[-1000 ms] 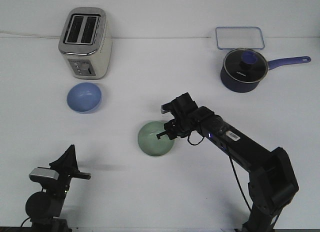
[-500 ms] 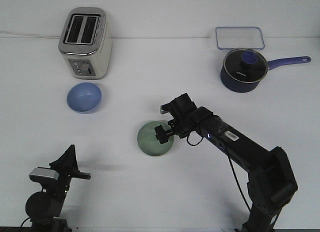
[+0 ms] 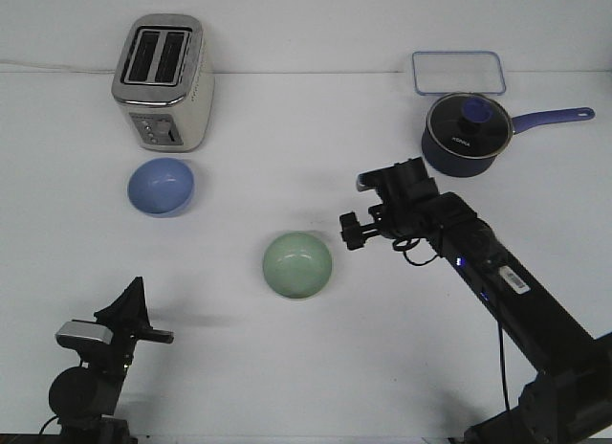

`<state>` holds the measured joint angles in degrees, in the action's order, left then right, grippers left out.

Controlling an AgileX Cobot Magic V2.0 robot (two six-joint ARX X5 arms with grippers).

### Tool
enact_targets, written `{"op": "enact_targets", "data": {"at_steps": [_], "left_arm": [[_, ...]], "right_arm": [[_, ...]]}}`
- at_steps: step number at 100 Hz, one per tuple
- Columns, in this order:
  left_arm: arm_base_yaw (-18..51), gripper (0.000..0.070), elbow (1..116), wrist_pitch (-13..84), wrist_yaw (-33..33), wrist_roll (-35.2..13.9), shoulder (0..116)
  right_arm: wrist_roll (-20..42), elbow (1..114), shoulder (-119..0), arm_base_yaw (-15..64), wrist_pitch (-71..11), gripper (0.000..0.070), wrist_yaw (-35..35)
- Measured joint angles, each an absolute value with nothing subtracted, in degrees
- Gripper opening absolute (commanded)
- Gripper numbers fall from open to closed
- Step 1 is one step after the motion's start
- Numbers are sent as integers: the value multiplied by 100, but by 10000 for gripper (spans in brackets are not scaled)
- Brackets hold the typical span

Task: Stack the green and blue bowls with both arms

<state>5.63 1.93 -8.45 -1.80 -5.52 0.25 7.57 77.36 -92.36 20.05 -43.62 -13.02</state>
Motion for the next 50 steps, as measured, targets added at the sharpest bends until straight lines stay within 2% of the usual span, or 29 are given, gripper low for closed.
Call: {"op": "enact_targets", "data": {"at_steps": [15, 50], "left_arm": [[563, 10, 193, -845, -180, -552, 25], [563, 10, 193, -845, -180, -552, 25]], "right_arm": [[587, 7524, -8700, 1564, -4486, 572, -893], [257, 5714, -6506, 270, -3997, 572, -860]]}}
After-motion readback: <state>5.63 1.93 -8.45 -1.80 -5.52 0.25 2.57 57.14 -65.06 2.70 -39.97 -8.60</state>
